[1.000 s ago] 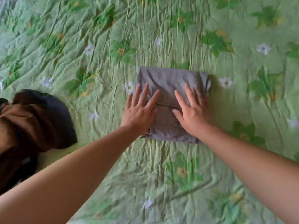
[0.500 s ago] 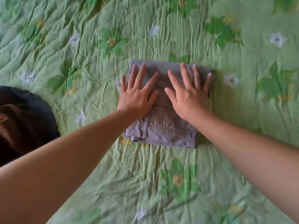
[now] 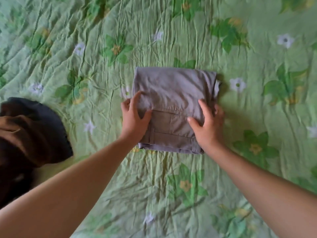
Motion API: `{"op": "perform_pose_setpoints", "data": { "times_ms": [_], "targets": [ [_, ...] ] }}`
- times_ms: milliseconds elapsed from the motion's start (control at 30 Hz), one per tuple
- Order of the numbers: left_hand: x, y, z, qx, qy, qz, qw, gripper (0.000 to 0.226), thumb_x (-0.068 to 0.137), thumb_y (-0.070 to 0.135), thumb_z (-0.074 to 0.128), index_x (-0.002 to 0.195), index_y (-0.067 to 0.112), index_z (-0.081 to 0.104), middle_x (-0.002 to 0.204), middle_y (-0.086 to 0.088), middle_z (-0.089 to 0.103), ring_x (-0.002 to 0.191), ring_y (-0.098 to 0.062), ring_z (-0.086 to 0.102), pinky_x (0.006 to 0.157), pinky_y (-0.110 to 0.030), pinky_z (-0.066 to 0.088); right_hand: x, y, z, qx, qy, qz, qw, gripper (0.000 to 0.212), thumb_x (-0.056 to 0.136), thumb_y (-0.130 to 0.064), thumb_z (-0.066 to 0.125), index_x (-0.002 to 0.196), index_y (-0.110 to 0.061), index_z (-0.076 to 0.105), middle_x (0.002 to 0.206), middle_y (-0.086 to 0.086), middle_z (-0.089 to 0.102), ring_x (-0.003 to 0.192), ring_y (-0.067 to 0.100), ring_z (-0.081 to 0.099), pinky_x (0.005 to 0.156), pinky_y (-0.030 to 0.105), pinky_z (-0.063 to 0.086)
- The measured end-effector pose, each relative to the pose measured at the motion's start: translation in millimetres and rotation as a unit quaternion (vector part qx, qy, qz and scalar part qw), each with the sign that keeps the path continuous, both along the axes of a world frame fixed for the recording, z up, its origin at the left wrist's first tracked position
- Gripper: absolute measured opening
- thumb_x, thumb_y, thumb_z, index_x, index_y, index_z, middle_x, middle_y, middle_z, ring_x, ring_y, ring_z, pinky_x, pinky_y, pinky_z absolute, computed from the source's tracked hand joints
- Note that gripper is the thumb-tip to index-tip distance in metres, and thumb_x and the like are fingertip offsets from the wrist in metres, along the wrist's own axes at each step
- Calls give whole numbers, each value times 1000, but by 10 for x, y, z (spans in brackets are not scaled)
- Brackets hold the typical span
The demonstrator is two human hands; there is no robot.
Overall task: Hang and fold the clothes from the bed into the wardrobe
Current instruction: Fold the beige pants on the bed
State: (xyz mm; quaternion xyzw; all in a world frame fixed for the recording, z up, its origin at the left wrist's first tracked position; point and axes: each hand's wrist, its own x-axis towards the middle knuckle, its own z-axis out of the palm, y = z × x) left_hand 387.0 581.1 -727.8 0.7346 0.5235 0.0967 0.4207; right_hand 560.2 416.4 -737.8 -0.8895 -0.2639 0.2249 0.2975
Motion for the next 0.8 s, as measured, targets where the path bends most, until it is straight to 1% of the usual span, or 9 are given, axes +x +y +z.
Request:
{"op": "perform_pose_setpoints", "data": {
  "times_ms": [33, 133, 200, 300, 367, 433, 567, 733, 800],
  "targets": [
    [-37, -8, 69, -26, -7, 3, 1000, 60, 90, 28, 70, 138, 50, 42, 134, -3, 41, 113, -14, 53, 99, -42, 52, 28, -24, 32, 9, 70, -23, 997, 61, 83, -31, 80, 140, -34, 56, 140, 15, 43, 128, 31, 44, 102, 32, 37],
    [-73, 127, 275, -145, -58, 6, 988, 57, 84, 3, 69, 118, 48, 59, 118, -6, 64, 92, -22, 70, 78, -46, 62, 248, 55, 209, 93, 300, -47, 948, 51, 77, -5, 80, 113, -37, 67, 133, 8, 57, 113, 17, 57, 98, 28, 48],
    [-68, 195, 452, -197, -76, 6, 977, 57, 82, -4, 70, 115, 42, 65, 115, -10, 66, 87, -22, 71, 74, -45, 63, 385, 92, 347, 102, 338, 3, 936, 55, 73, 4, 78, 107, -38, 67, 136, 3, 57, 108, 6, 57, 87, 13, 49],
    [-39, 158, 803, -156, -31, -23, 987, 53, 81, 1, 75, 119, 36, 67, 112, -6, 65, 86, -16, 68, 74, -33, 62, 468, 87, 609, 60, 298, 84, 949, 57, 74, 2, 78, 112, -39, 67, 133, -7, 55, 104, -3, 54, 67, -3, 40],
    [-30, 49, 1109, -111, 9, -49, 993, 55, 80, 5, 77, 124, 35, 65, 111, -1, 64, 85, -10, 66, 72, -26, 59, 476, -13, 878, 31, 267, 112, 957, 59, 75, -5, 79, 115, -46, 65, 129, -11, 55, 100, 0, 61, 74, 7, 50],
    [-55, -75, 1456, -86, 36, -81, 992, 60, 78, 8, 80, 130, 32, 61, 115, -3, 64, 92, -15, 66, 78, -29, 58, 455, -168, 1214, 11, 248, 133, 959, 59, 77, -15, 81, 117, -52, 60, 135, -11, 54, 113, 11, 62, 90, 26, 54],
    [-90, -306, 2237, -38, 77, -147, 985, 68, 75, 17, 83, 136, 31, 56, 122, -5, 63, 103, -23, 64, 90, -43, 56, 401, -521, 2038, -4, 190, 158, 969, 63, 75, -31, 82, 130, -47, 55, 144, -7, 52, 128, 11, 51, 94, 27, 41],
    [-128, -637, 3262, 40, 113, -263, 957, 75, 75, 30, 82, 141, 30, 47, 113, 4, 61, 88, -14, 57, 66, -19, 43, 195, -1013, 3210, -44, 98, 152, 982, 73, 75, -35, 82, 140, -38, 50, 148, -3, 48, 127, 14, 50, 93, 27, 41],
    [-136, -814, 3671, 68, 125, -312, 939, 75, 77, 32, 80, 142, 25, 44, 114, 2, 60, 89, -15, 56, 65, -22, 42, 69, -1260, 3673, -60, 54, 149, 986, 73, 78, -37, 82, 143, -33, 49, 148, -1, 47, 128, 18, 50, 93, 29, 43]
  ]
}}
